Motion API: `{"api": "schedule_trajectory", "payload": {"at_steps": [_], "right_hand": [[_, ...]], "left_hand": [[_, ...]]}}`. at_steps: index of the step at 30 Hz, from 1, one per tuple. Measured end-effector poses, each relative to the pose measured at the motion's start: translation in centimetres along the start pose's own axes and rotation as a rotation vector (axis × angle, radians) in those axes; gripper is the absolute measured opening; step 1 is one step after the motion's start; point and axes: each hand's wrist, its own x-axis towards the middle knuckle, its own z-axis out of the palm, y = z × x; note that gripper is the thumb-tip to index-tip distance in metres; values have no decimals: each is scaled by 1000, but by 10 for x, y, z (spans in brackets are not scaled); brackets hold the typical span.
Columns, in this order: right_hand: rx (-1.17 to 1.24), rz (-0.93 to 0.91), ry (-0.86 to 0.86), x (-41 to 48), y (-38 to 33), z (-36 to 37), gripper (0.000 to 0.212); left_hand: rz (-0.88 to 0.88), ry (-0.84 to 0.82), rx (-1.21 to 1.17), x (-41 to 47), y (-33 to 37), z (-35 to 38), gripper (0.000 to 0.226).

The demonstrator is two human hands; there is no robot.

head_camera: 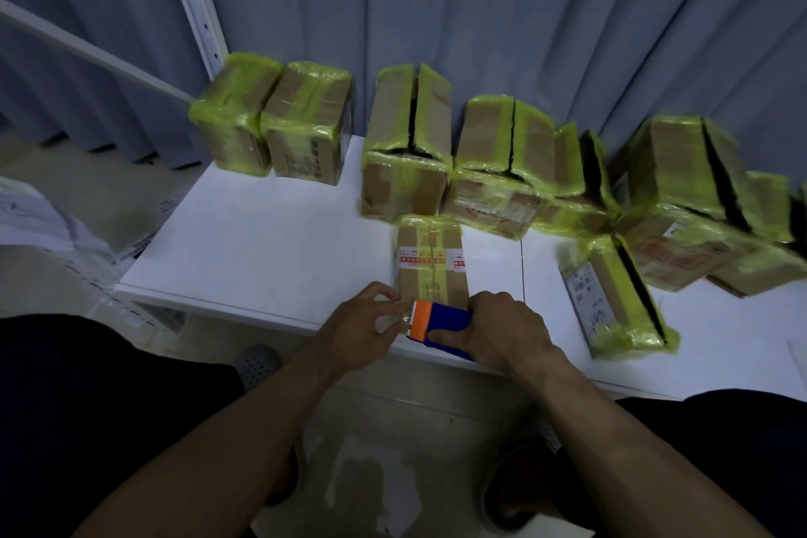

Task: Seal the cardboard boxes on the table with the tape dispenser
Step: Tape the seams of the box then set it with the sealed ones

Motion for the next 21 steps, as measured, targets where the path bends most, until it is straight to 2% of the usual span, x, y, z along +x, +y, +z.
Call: {"api": "schedule_trajectory", "payload": {"at_steps": [3, 7, 15, 21], "right_hand": [[6, -14, 6, -1, 3, 2, 77], [27, -26, 9, -3, 9, 5, 74], [21, -13, -24, -10, 30, -5, 67], [-63, 16, 18, -17, 46, -22, 76]], "left_hand": [[38, 42, 66, 0, 5, 0, 37], [176, 101, 202, 1, 0, 3, 48], [161, 115, 336, 5, 8, -2, 48], [182, 70, 375, 9, 12, 5, 45]]}}
